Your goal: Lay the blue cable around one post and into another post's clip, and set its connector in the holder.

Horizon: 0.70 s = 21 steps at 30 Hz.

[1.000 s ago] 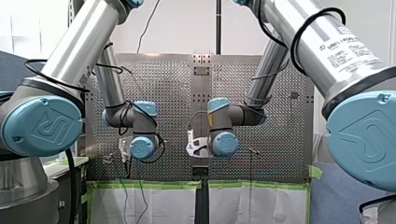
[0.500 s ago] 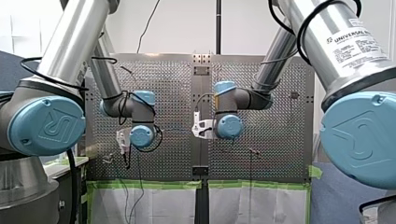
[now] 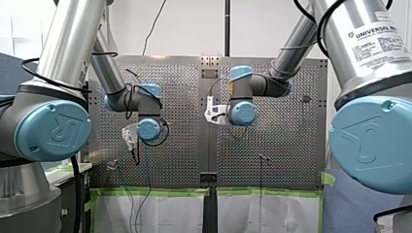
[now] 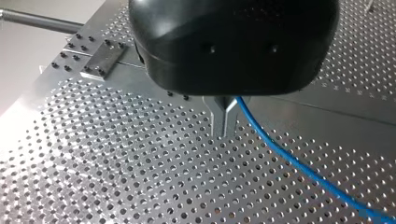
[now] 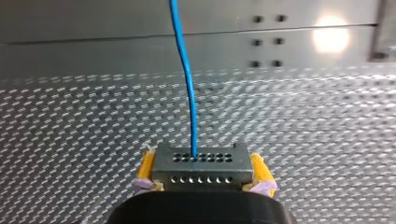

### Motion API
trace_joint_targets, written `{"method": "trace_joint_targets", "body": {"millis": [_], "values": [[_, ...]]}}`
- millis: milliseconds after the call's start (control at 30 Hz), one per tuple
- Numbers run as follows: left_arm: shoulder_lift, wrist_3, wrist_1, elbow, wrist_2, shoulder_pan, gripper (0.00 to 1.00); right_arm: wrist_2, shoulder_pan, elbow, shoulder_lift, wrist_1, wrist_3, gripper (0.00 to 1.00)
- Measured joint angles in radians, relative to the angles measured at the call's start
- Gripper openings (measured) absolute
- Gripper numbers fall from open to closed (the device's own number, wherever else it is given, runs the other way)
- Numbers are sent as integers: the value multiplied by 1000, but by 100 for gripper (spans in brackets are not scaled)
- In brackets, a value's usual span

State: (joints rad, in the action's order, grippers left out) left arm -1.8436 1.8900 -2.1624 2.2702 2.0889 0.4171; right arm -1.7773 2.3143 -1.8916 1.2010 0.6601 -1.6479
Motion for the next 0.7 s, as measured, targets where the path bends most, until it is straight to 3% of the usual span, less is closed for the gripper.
{"method": "trace_joint_targets", "body": {"millis": [367, 700], "values": [[26, 64, -42, -23, -70, -58, 2, 90, -24, 48, 97, -34, -6, 0], [106, 101, -119, -17, -153, -141, 2, 118, -28, 102, 140, -63, 1, 0]]}}
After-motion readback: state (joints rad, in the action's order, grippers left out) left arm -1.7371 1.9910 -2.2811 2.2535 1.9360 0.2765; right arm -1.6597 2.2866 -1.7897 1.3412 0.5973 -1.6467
